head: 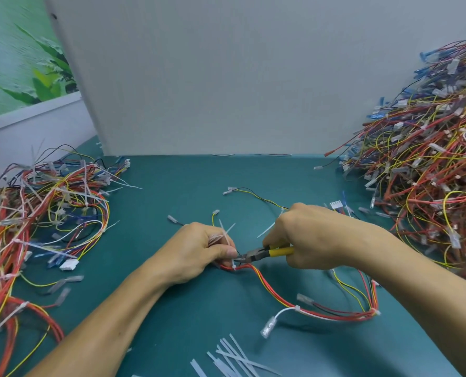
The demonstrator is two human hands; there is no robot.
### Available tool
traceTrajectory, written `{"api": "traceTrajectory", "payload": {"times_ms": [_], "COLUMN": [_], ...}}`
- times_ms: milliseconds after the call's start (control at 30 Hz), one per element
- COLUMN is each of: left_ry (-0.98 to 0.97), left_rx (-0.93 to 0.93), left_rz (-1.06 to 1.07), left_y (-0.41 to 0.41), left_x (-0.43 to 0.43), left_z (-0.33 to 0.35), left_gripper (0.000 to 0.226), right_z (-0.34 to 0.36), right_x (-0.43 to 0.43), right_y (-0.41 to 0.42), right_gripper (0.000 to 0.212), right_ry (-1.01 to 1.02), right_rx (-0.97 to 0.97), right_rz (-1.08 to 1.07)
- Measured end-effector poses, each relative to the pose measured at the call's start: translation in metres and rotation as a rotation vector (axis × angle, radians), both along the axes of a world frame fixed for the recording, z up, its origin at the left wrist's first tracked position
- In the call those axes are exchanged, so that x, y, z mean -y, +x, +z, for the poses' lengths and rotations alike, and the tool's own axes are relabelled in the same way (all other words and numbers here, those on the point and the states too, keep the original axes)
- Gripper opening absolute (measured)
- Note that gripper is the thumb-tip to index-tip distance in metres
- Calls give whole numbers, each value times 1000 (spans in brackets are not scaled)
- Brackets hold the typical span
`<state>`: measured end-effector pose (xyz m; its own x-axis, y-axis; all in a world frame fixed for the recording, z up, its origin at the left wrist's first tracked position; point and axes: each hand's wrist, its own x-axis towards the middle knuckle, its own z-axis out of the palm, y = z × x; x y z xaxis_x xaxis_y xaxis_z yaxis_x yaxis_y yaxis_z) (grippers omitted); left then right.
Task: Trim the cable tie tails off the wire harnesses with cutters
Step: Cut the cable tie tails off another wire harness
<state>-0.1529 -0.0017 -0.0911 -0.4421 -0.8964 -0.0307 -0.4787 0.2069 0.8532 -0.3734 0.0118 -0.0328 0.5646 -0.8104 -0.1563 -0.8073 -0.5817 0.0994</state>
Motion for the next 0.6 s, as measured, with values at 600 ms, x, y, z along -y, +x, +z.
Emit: {"api": "traceTrajectory", "payload": {"times_ms": [600], "left_ry": [-75], "left_rx": [105], "left_rz": [-12], "left_y": [2], "left_x": [-2], "left_z": [0], "left_gripper": [13], "right_z": [-15], "right_x": [-25], "right_y": [2], "right_gripper": [8], "right_ry": [-3], "right_rx": [24], "right_rz": [-18]}}
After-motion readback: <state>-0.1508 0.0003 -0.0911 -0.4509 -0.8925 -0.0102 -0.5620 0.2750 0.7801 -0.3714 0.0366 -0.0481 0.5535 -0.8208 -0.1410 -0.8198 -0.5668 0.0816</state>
